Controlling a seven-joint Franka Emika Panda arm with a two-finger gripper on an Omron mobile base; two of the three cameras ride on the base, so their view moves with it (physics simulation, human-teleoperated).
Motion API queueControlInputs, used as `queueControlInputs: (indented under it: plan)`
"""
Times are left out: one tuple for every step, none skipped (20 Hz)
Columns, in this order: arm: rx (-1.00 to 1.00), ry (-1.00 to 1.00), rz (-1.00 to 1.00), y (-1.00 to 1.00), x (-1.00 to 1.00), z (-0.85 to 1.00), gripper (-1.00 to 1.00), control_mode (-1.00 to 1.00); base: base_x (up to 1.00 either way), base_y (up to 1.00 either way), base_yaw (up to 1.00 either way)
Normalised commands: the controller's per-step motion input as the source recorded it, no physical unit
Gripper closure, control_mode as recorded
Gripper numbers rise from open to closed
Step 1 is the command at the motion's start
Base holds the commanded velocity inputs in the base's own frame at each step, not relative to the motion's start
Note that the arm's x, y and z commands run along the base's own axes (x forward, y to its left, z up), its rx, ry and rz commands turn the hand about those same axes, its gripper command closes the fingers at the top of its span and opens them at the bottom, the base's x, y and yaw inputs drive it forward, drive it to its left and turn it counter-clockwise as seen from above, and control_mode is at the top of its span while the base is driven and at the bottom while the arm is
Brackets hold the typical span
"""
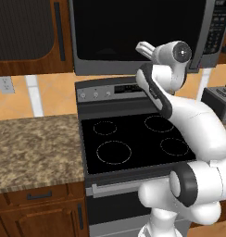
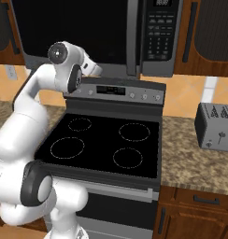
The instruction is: Open the microwave, place the bowl with waffle inside the microwave, then close the microwave door and turn it on.
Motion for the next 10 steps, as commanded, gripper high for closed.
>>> queueControlInputs:
  plan:
    - [0.00,0.11,0.03,-0.06,1.00,0.00,-1.00,-1.00,0.00,0.00,0.00]
    - [0.00,0.09,0.03,-0.08,1.00,0.00,-1.00,-1.00,0.00,0.00,0.00]
    - [0.00,0.03,0.03,-0.06,0.95,0.00,-1.00,-1.00,0.00,0.00,0.00]
    - [0.00,0.00,0.04,-0.09,0.86,0.00,-1.00,-1.00,0.00,0.00,0.00]
    - [0.00,0.00,0.04,-0.09,0.81,0.00,-1.00,-1.00,0.00,0.00,0.00]
    - [0.00,0.00,0.03,-0.07,0.81,0.00,-1.00,-1.00,0.00,0.00,0.00]
    - [0.00,0.00,0.00,-0.06,0.81,0.00,-1.00,-1.00,0.00,0.00,0.00]
    - [0.00,0.00,0.00,0.00,0.53,0.00,-1.00,-1.00,0.00,0.00,0.00]
    - [0.00,0.00,0.00,0.00,0.39,0.00,-1.00,-1.00,0.00,0.00,0.00]
    - [0.00,0.00,0.00,0.00,0.21,0.00,-1.00,-1.00,0.00,0.00,0.00]
